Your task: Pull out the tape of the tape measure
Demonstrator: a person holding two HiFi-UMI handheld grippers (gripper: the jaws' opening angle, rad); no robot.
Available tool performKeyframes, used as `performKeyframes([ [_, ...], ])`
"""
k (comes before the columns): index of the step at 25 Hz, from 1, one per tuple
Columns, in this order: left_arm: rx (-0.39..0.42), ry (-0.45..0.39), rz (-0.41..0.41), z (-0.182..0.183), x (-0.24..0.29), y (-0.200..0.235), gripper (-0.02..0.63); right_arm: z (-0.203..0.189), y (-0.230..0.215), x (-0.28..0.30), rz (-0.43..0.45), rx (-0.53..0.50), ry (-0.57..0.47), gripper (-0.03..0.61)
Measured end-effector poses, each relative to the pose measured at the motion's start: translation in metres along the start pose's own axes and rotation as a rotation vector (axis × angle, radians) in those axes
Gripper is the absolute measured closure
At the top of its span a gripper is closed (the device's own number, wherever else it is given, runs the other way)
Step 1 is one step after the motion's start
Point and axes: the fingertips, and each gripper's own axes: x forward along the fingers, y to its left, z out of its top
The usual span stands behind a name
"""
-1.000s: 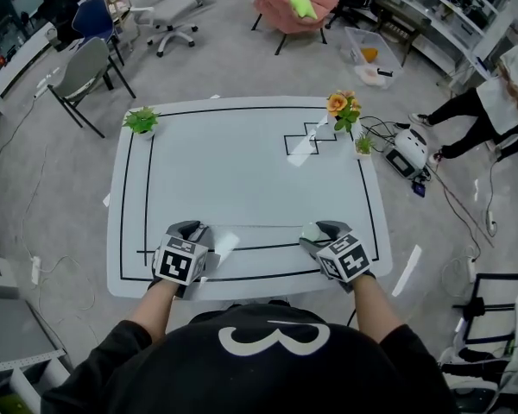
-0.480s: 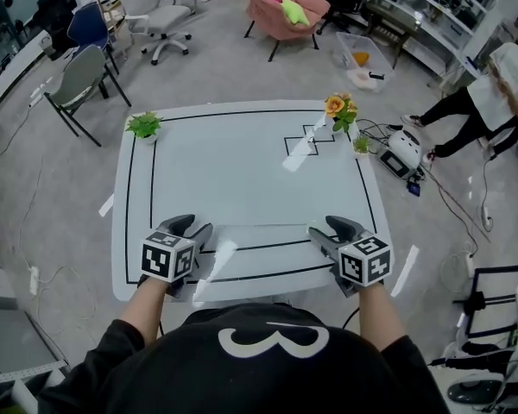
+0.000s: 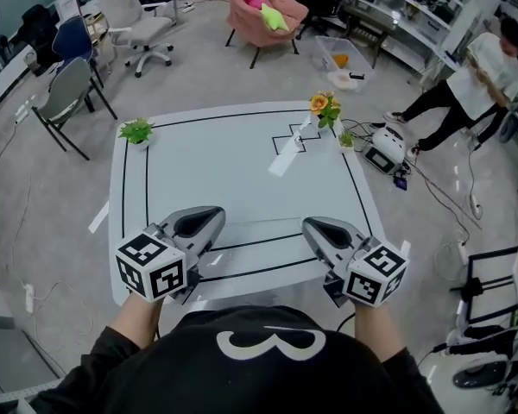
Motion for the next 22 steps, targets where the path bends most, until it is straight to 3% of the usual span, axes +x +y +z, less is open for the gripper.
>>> performKeyframes([
  [4, 0.005, -0.057, -0.086, 0.022, 0.001, -0.038, 0.606, 0.017, 0.019, -0.013, 0.032, -0.011, -0.041, 0.575],
  [9, 0.072, -0.057, -0.157, 0.028, 0.014, -0.076, 0.606, 0.031, 0.019, -0.032, 0.05, 0.004, -0.113, 0.575],
  [22, 0.117, -0.051, -0.126, 0.038, 0.042, -0.106, 0.606, 0.045, 0.001, -0.055, 0.089, -0.06, -0.104, 0.575],
])
